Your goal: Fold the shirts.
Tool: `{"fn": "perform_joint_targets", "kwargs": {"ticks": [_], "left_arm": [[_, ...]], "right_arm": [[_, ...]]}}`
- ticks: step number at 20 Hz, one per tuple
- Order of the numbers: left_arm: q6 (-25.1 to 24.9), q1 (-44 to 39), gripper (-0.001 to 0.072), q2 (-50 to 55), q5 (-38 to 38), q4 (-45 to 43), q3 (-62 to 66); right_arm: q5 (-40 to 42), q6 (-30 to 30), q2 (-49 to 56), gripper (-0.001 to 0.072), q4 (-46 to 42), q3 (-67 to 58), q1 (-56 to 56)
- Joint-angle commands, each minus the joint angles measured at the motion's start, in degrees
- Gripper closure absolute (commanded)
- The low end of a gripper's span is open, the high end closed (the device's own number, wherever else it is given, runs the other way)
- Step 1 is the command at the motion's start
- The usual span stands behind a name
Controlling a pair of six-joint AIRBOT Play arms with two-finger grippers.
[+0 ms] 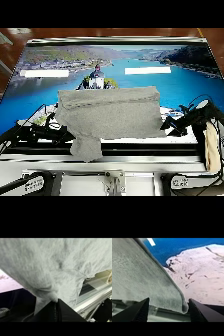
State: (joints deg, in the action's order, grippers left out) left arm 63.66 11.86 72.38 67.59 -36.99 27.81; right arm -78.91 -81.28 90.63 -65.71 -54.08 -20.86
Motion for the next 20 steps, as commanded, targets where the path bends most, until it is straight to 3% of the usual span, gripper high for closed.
{"fn": "perform_joint_targets", "kwargs": {"ticks": [1,2,3,4,5,7,13,15,20], "left_arm": [[-0.02,0.02,0.0676,-0.04,-0.04,1.25,0.07],[-0.02,0.02,0.0676,-0.04,-0.04,1.25,0.07],[-0.11,0.02,0.0676,-0.04,-0.04,1.25,0.07],[-0.74,0.02,0.0676,-0.04,-0.04,1.25,0.09],[-1.70,0.02,0.0676,-0.31,-0.07,1.25,0.09],[-1.68,0.04,0.0676,-0.98,-0.52,0.98,0.46],[-2.29,0.04,0.0677,-5.31,-0.63,0.44,8.70],[-7.04,0.02,0.0677,-7.30,-0.52,0.44,12.68],[-7.08,0.39,0.0677,-7.45,-5.99,0.55,18.16]], "right_arm": [[2.82,0.55,0.26,0.0088,0.98,3.76,0.02],[3.30,0.55,0.26,0.0155,1.11,3.74,0.02],[4.24,0.59,0.20,0.0290,2.03,3.74,0.02],[4.92,1.60,0.20,0.0474,3.78,3.74,0.02],[5.18,3.21,0.20,0.0593,5.97,3.74,0.02],[4.87,6.21,-0.11,0.0650,9.77,3.67,0.02],[2.62,14.56,-9.40,0.0652,14.27,3.67,0.02],[3.63,15.13,-13.42,0.0652,14.16,3.67,0.02],[11.61,15.23,-16.04,0.0652,16.92,2.16,1.25]]}}
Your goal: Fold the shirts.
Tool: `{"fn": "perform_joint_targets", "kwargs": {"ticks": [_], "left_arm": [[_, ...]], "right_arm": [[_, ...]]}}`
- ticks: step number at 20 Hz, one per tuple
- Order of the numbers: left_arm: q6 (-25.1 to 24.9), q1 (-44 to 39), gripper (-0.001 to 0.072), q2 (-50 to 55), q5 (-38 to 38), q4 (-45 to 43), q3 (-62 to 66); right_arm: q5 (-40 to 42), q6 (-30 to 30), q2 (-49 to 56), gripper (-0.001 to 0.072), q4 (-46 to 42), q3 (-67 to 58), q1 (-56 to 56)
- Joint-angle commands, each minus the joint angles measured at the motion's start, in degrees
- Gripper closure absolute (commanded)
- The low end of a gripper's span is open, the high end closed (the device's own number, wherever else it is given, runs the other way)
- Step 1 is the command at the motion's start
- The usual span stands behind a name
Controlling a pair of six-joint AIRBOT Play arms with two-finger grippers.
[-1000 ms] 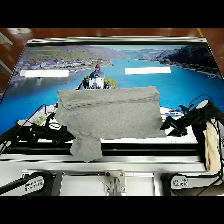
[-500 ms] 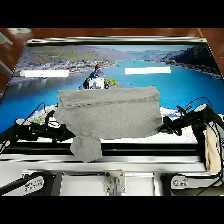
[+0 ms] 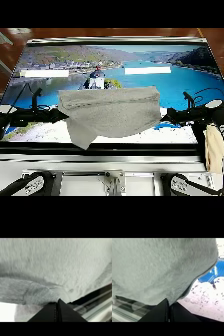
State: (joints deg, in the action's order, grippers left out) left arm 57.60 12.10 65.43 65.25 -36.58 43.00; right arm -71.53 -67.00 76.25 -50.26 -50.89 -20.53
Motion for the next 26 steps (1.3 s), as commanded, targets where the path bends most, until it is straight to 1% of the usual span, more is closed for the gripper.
{"fn": "perform_joint_targets", "kwargs": {"ticks": [1,3,4,6,7,9,11,13,15,16,18,21,24,26], "left_arm": [[-1.05,0.15,0.0677,-0.48,-5.35,0.20,3.34],[-1.44,0.15,0.0677,-0.37,-8.70,0.20,4.04],[-1.44,0.15,0.0677,-0.37,-10.32,0.20,4.42],[-1.44,0.24,0.0677,-0.35,-14.05,0.20,5.20],[-1.44,0.46,0.0677,-0.24,-16.46,0.20,5.55],[-1.46,1.03,0.0678,0.59,-21.31,0.22,6.16],[-1.44,1.55,0.0678,2.47,-23.06,0.63,6.82],[-1.70,1.79,0.0678,5.53,-23.10,1.95,8.22],[-6.54,1.75,0.0677,8.68,-22.64,7.67,10.08],[-7.56,1.79,0.0678,10.23,-22.67,9.53,11.10],[-7.45,1.81,0.0677,13.77,-22.67,9.62,13.38],[-7.48,1.81,0.0677,18.71,-22.62,10.97,16.28],[-9.05,1.95,0.0678,21.73,-22.84,11.58,19.69],[-8.94,2.80,0.0677,23.32,-23.28,11.61,20.79]], "right_arm": [[6.25,1.31,-1.66,0.0652,-0.04,-2.25,3.02],[13.40,1.68,-1.64,0.0652,-3.13,-4.76,8.00],[18.49,1.03,-1.51,0.0652,-4.74,-6.10,10.23],[25.66,-2.10,0.15,0.0652,-6.32,-9.07,12.63],[26.56,-2.62,1.81,0.0652,-6.34,-10.97,13.05],[25.66,-2.62,6.34,0.0652,-5.99,-15.43,13.25],[25.38,-2.62,10.75,0.0652,-5.97,-19.54,13.27],[25.51,-2.51,14.67,0.0652,-4.09,-23.37,13.99],[25.66,-1.88,18.05,0.0652,-5.29,-27.19,15.74],[26.08,-1.92,19.39,0.0653,-6.73,-28.63,16.46],[28.04,-3.08,21.66,0.0652,-8.28,-30.32,17.20],[28.83,-4.74,24.24,0.0652,-8.74,-31.63,17.14],[30.93,-5.62,24.55,0.0652,-11.74,-31.65,17.14],[31.30,-6.75,24.55,0.0652,-14.10,-31.65,17.14]]}}
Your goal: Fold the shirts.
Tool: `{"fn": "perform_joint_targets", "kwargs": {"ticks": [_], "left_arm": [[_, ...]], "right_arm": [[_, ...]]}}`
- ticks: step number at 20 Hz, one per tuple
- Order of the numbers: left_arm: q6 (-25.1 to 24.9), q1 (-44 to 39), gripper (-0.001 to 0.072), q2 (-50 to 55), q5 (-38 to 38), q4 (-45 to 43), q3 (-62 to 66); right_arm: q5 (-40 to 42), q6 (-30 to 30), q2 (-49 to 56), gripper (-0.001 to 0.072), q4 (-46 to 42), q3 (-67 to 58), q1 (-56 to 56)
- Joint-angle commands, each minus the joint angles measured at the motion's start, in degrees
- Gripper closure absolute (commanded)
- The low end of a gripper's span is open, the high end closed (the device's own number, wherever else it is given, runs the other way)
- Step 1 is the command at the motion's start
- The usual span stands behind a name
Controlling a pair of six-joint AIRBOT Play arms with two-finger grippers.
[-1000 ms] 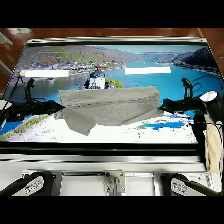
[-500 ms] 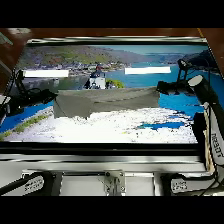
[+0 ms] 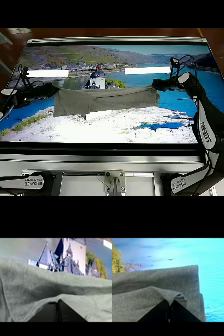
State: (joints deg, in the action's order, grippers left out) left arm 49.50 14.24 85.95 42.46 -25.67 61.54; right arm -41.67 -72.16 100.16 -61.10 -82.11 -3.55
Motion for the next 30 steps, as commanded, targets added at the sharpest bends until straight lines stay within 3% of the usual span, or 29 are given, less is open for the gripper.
{"fn": "perform_joint_targets", "kwargs": {"ticks": [1,6,11,12,13,14,15,16,20,25,30], "left_arm": [[-0.79,1.25,0.0677,3.56,-0.46,1.03,2.34],[0.28,1.33,0.0677,6.78,0.20,1.55,2.34],[4.79,1.07,0.0676,9.16,0.57,1.62,2.34],[4.79,1.09,0.0674,9.14,1.16,1.62,2.34],[4.79,1.09,0.0613,9.09,1.73,1.66,2.36],[4.79,1.11,0.0410,9.03,2.38,1.66,2.43],[4.79,1.33,0.0190,9.03,4.17,1.66,2.95],[4.79,1.77,0.0153,9.03,6.21,1.66,3.76],[4.79,4.76,0.0157,9.03,14.99,1.66,8.09],[4.68,5.66,0.0207,8.41,26.60,1.75,9.55],[4.57,3.78,0.0229,7.54,32.26,1.79,9.55]], "right_arm": [[1.36,-2.08,0.63,0.0652,-4.07,-0.44,0.15],[-1.27,-2.60,1.14,0.0652,-4.13,-0.37,0.20],[-8.09,-2.84,4.11,0.0650,-3.65,-0.37,0.20],[-8.04,-2.82,4.26,0.0604,-3.39,-0.37,0.20],[-7.26,-2.78,4.11,0.0450,-3.34,-0.39,0.15],[-6.78,-2.75,3.52,0.0164,-2.93,-0.46,0.13],[-6.78,-2.71,2.49,0.0054,-2.78,-0.46,-0.33],[-6.69,-2.51,0.98,0.0048,-3.02,-0.46,-0.94],[-8.11,-3.06,-2.69,0.0033,-1.44,-0.44,-6.47],[-14.88,-3.63,3.82,0.0034,11.19,-0.37,-11.23],[-11.56,-2.54,10.23,0.0034,21.94,-0.39,-8.22]]}}
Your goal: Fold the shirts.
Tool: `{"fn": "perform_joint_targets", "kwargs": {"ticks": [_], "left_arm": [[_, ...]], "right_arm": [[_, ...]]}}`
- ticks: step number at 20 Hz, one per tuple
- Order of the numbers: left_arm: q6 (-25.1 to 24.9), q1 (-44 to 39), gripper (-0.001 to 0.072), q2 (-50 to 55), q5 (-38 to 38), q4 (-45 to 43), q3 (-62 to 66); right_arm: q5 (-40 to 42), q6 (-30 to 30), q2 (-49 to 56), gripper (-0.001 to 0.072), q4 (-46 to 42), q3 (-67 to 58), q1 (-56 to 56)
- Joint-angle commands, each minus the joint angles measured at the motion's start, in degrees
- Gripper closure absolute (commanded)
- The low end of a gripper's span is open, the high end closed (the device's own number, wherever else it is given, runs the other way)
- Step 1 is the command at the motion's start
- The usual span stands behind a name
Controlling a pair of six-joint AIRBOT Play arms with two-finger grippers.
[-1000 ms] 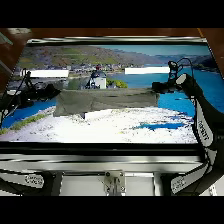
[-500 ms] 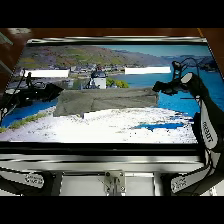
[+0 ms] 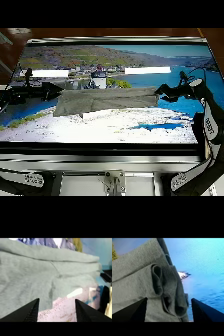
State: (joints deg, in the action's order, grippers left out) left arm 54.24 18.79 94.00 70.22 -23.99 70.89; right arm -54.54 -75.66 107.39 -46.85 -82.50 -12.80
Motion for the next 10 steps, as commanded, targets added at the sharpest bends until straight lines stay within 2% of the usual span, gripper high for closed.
{"fn": "perform_joint_targets", "kwargs": {"ticks": [1,3,4,5,6,9,10], "left_arm": [[-0.28,-1.27,0.0258,-0.87,4.42,0.11,0.20],[-1.07,-2.12,0.0258,-1.46,4.39,0.76,0.20],[-1.07,-2.45,0.0258,-1.62,4.39,1.38,0.20],[-1.07,-2.75,0.0258,-1.64,4.39,2.14,0.20],[-1.07,-3.06,0.0288,-1.64,4.37,2.67,0.20],[-1.05,-5.77,0.0585,-1.64,2.45,2.84,0.17],[-1.05,-7.69,0.0620,-1.64,0.35,2.84,0.17]], "right_arm": [[2.49,0.92,3.41,0.0035,8.39,0.00,1.77],[5.03,0.66,3.85,0.0047,8.46,0.00,3.41],[5.49,0.72,3.87,0.0236,8.44,0.00,4.09],[5.57,0.76,3.78,0.0544,8.61,0.00,4.39],[5.51,0.76,3.41,0.0648,9.03,0.00,4.39],[4.00,1.22,-0.87,0.0652,9.05,0.00,4.85],[2.69,1.88,-3.48,0.0652,8.81,0.00,5.22]]}}
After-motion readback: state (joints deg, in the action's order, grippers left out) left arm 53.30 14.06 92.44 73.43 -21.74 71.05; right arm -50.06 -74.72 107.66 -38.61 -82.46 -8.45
